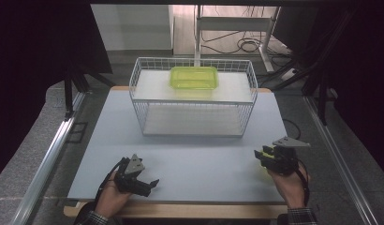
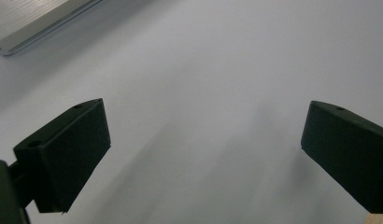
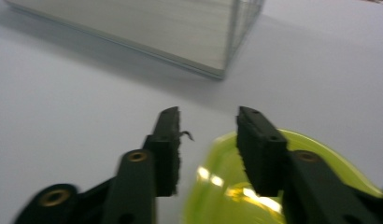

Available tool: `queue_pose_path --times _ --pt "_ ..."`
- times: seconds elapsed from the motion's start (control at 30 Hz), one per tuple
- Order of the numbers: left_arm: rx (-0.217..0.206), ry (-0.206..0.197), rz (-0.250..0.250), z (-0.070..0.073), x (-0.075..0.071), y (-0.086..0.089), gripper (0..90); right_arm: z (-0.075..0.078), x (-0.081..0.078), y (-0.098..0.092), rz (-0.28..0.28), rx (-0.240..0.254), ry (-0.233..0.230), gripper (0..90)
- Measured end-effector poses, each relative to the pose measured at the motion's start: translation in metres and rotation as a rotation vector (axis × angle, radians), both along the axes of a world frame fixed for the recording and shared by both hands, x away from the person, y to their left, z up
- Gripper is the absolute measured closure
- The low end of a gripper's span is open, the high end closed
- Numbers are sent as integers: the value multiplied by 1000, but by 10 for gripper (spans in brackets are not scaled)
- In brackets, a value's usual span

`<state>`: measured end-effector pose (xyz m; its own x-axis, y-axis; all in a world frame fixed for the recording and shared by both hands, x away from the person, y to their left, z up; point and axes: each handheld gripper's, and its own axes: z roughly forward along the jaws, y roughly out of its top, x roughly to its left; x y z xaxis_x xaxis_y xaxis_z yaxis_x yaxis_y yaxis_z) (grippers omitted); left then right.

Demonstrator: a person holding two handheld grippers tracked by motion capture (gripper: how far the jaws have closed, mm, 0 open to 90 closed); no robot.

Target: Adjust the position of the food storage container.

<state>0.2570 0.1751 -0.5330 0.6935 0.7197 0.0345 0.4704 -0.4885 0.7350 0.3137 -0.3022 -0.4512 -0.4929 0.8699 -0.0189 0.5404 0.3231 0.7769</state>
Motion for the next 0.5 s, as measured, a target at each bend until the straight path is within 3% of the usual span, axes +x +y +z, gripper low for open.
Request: queue_pose_path --times 0.07,0.1,0.13,0.2,0.5 --pt "2 0 0 0 0 0 15 0 2 -14 -34 0 11 756" --pt "2 0 0 0 0 0 15 0 2 -14 -34 0 11 756" --pt "2 1 1 0 0 0 15 1 2 -23 -62 2 16 832" --pt "6 1 -1 0 0 0 15 1 2 -31 -87 -11 19 890" --pt "19 1 0 -1 0 -1 16 1 -3 -64 -210 -37 15 894"
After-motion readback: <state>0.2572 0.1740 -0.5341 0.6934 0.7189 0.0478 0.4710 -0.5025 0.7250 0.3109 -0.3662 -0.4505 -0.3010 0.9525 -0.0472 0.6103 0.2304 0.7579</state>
